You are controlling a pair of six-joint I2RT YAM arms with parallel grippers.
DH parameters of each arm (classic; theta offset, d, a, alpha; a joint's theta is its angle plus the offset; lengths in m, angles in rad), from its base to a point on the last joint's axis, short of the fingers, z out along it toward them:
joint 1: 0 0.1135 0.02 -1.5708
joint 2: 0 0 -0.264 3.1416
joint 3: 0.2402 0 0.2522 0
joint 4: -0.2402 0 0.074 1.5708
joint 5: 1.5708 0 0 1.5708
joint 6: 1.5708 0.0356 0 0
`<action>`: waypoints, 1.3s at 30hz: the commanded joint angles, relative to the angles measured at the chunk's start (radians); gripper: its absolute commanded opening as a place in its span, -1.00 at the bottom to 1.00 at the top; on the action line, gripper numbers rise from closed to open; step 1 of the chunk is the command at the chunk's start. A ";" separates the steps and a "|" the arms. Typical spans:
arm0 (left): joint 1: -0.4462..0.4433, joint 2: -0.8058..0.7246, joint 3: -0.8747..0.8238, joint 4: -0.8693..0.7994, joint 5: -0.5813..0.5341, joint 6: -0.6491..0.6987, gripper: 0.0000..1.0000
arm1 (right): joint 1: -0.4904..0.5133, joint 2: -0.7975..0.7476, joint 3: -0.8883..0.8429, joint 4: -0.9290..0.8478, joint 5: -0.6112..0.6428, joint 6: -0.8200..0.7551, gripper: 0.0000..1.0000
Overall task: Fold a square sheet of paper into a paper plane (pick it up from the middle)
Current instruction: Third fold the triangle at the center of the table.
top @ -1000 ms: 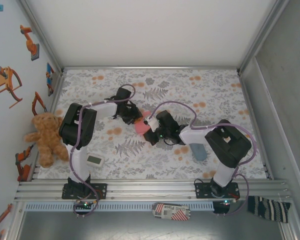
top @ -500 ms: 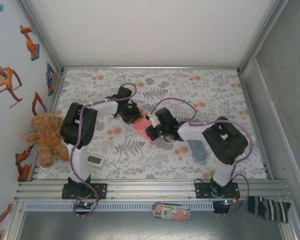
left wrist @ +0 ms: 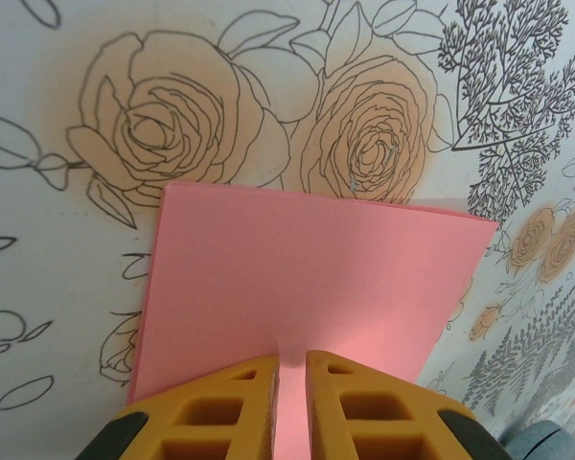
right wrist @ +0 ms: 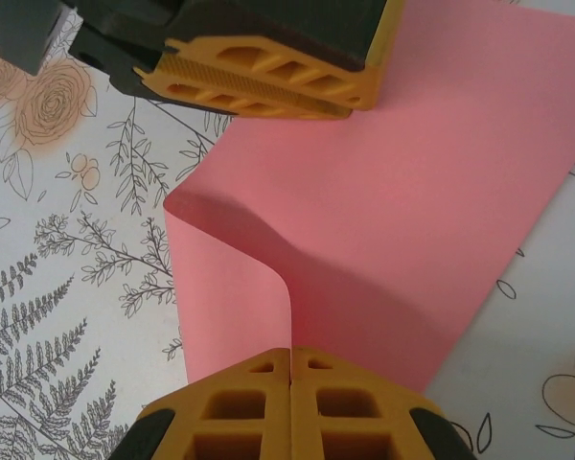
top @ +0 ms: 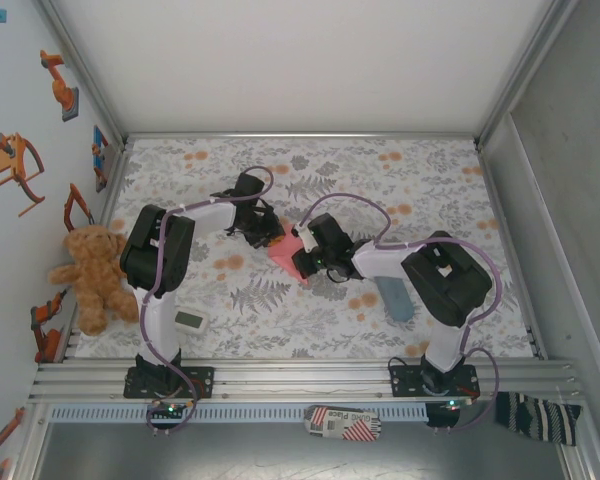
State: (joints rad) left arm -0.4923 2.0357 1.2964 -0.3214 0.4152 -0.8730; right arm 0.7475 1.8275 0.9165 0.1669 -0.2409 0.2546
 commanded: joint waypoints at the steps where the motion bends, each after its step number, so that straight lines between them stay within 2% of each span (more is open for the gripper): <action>1: -0.009 0.041 0.007 -0.063 -0.008 0.028 -0.65 | -0.007 0.016 0.025 -0.022 0.028 0.005 -1.00; 25: -0.002 0.009 0.031 -0.062 0.008 0.030 -0.65 | -0.011 0.052 0.044 -0.063 -0.003 0.023 -1.00; 31: 0.029 -0.043 0.047 -0.051 0.001 0.037 -0.49 | -0.014 0.052 0.042 -0.060 -0.011 0.028 -1.00; 39: 0.029 0.029 0.052 -0.071 0.002 0.053 -0.57 | -0.022 0.029 0.041 -0.046 -0.034 0.043 -1.00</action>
State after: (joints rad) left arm -0.4553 2.0380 1.3285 -0.3542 0.4164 -0.8474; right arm 0.7349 1.8626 0.9386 0.1196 -0.2607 0.2768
